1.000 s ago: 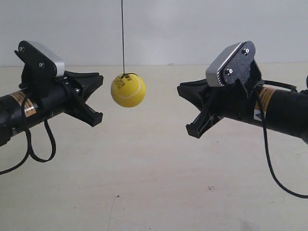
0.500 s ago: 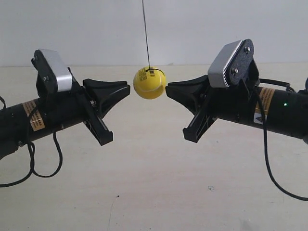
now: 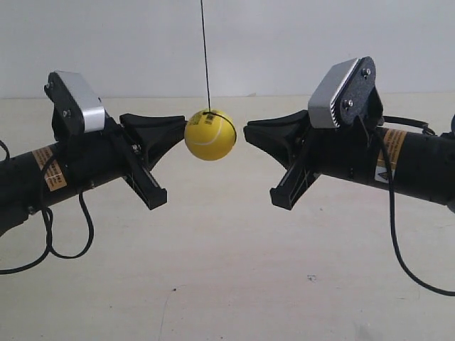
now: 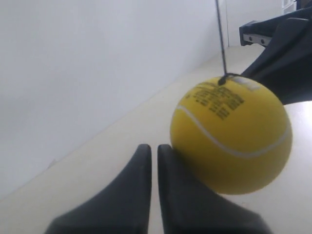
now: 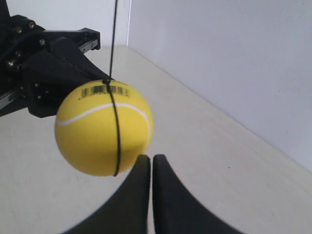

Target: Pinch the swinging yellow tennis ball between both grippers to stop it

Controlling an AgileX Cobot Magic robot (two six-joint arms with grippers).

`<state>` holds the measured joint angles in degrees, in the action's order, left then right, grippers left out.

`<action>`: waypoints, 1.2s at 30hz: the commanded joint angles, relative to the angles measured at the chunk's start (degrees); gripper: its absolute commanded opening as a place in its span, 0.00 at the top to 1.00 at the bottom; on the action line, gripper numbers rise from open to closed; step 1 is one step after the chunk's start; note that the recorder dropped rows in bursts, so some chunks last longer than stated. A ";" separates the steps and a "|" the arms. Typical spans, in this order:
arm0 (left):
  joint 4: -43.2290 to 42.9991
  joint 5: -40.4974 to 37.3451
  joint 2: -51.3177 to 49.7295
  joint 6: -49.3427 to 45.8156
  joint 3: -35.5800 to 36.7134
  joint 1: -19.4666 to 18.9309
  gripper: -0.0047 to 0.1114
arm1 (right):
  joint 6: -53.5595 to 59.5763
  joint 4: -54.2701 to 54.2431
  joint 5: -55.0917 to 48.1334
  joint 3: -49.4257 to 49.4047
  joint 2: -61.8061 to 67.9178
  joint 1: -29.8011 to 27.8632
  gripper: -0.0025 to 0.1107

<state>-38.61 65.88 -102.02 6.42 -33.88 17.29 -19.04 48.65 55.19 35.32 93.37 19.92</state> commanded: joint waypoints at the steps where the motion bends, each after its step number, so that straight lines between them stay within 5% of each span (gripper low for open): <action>1: 0.48 0.58 -0.22 -0.05 -0.16 -0.07 0.92 | -0.39 0.29 1.60 0.31 -0.16 0.09 0.98; 24: -1.05 0.16 -0.22 -0.78 -0.02 -0.11 0.92 | -1.05 1.82 1.95 1.38 1.37 2.91 0.98; 36: -5.65 0.28 4.84 1.47 2.92 -5.51 0.92 | -0.20 1.21 1.95 1.38 1.37 2.91 0.98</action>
<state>-41.25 66.00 -97.84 6.89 -31.38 11.91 -19.99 50.35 57.35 36.44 94.63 22.82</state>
